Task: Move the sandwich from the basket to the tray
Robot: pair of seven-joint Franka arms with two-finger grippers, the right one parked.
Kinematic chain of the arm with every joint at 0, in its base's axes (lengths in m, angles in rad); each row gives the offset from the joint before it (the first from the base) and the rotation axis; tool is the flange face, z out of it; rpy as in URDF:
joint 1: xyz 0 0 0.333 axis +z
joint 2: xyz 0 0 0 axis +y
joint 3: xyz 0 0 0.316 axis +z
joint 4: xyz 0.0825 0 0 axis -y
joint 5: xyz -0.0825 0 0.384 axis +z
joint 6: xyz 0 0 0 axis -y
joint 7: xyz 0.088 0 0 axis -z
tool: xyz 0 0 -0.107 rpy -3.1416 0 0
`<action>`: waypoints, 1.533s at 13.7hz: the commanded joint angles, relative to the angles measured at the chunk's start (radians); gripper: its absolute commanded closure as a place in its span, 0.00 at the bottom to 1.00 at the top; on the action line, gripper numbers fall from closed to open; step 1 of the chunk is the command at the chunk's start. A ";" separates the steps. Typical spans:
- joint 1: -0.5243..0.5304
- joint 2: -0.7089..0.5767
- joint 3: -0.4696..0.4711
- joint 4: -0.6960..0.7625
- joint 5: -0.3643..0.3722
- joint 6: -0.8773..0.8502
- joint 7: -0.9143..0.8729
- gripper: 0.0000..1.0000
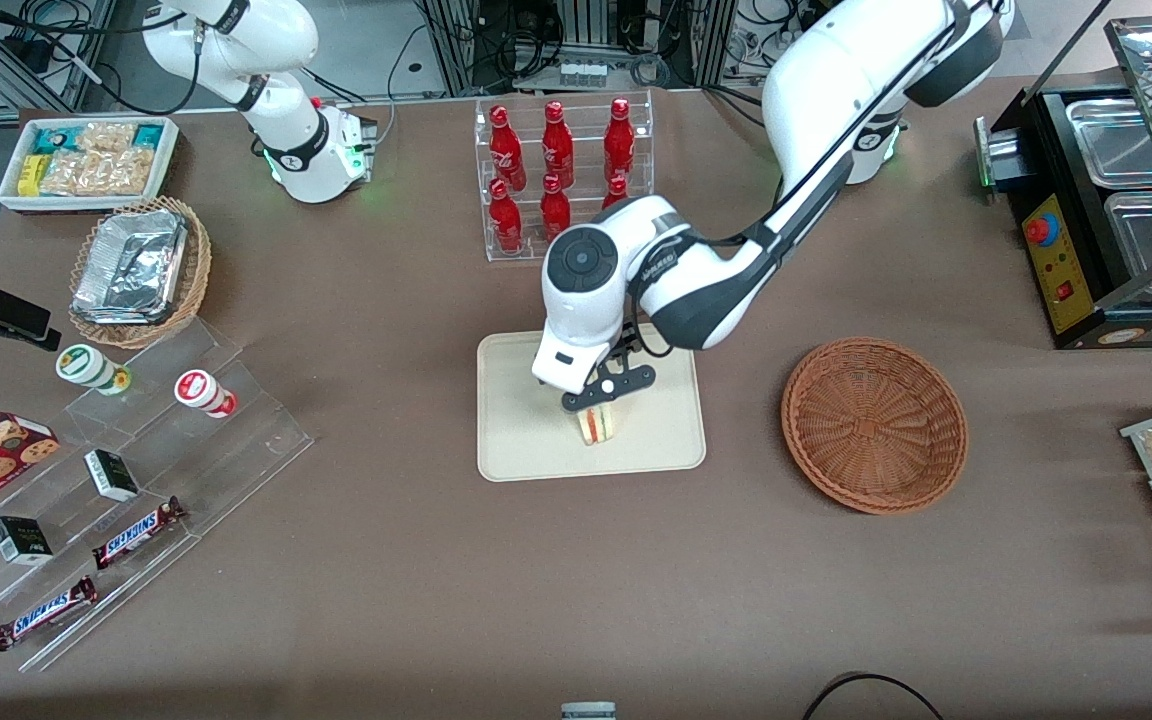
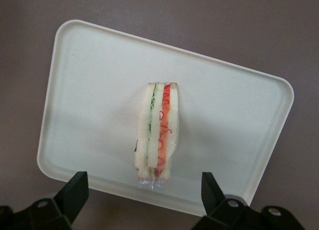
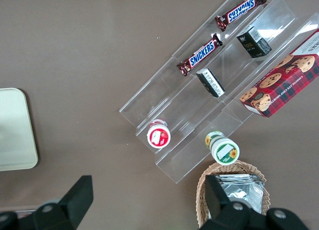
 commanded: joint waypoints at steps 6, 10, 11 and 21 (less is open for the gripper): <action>0.159 -0.170 0.004 -0.024 -0.073 -0.189 0.245 0.00; 0.262 -0.216 0.005 -0.043 -0.101 -0.269 0.417 0.00; 0.290 -0.238 0.002 -0.063 -0.102 -0.274 0.446 0.00; 0.338 -0.546 0.212 -0.296 -0.255 -0.298 0.889 0.00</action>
